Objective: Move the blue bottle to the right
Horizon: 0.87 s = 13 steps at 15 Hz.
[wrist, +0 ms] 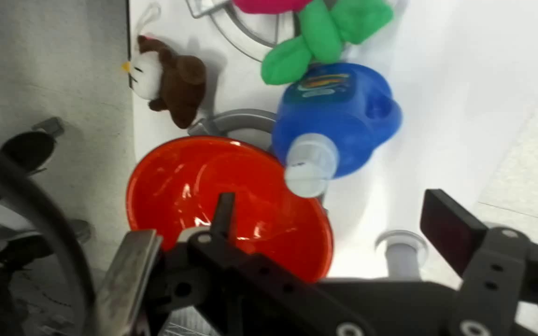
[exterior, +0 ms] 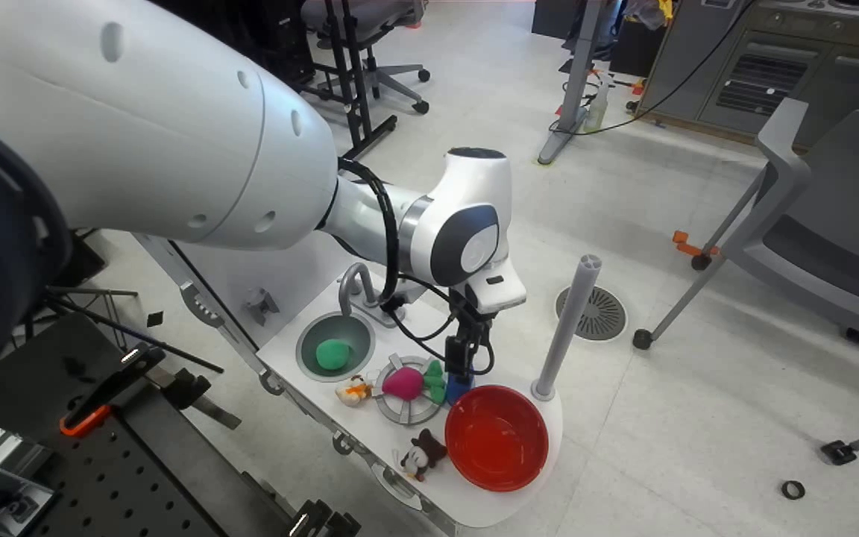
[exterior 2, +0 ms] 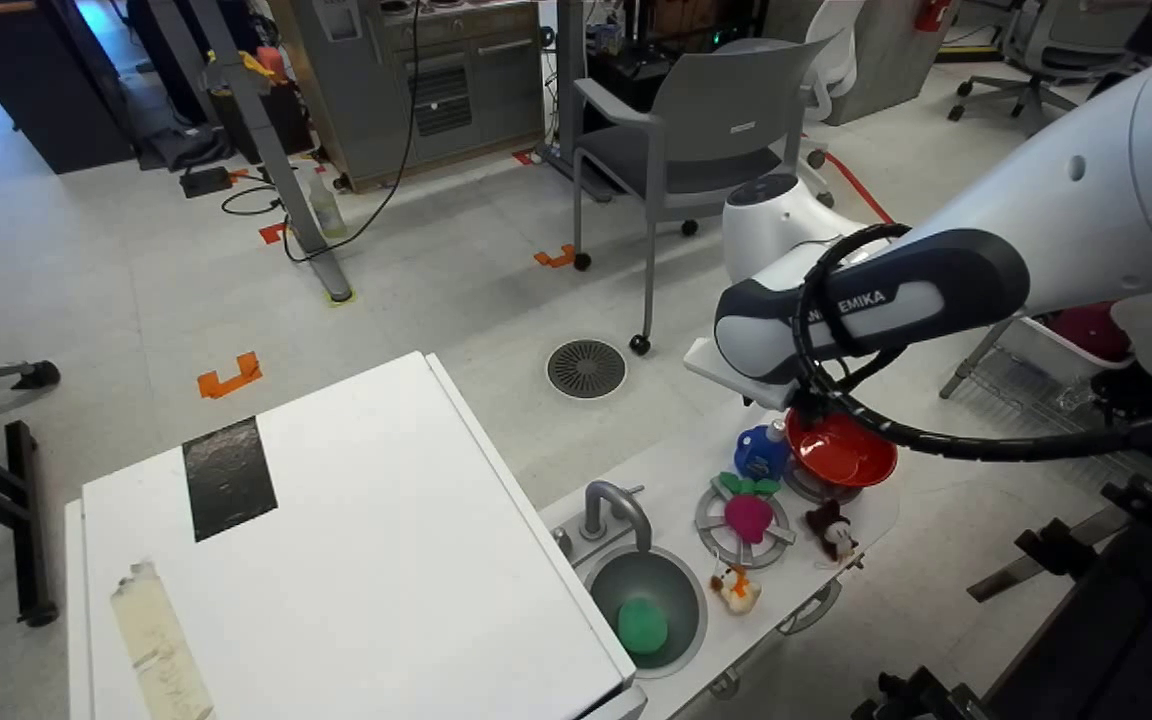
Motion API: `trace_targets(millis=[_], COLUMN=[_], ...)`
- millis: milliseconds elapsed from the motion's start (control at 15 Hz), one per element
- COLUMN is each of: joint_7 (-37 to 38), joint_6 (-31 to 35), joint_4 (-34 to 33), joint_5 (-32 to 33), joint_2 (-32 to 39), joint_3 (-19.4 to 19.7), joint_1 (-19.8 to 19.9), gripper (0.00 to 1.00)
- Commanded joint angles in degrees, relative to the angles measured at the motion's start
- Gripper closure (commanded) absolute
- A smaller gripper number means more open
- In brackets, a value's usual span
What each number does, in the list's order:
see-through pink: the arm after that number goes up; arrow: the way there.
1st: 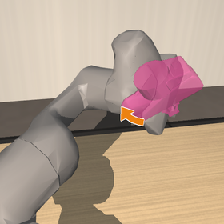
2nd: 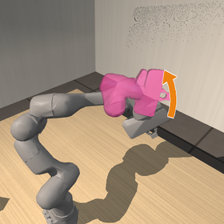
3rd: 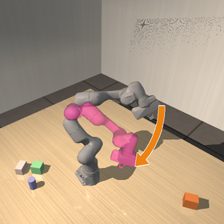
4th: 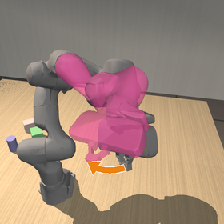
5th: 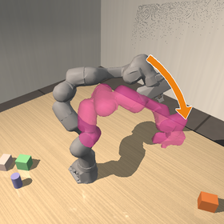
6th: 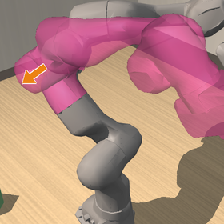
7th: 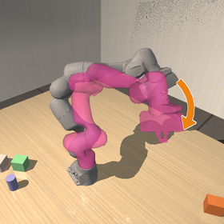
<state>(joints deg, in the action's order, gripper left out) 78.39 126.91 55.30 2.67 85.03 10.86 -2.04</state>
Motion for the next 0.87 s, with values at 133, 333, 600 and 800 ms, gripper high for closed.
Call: trace_targets(millis=[133,333,600,800], joint_7=[-10.37,-18.84,-21.60,-25.11], joint_6=[8.12,5.40,4.76,3.21], joint_4=[-2.58,-3.53,-1.92,-2.25], joint_5=[0.75,-1.66,-2.55,-3.22], joint_2=[0.61,0.57,-0.06,-0.06], joint_3=[-4.09,-8.15,-8.51,-9.57], joint_1=[0.62,0.93,-0.18,0.13], gripper=[0.00,0.00,0.00,0.00])
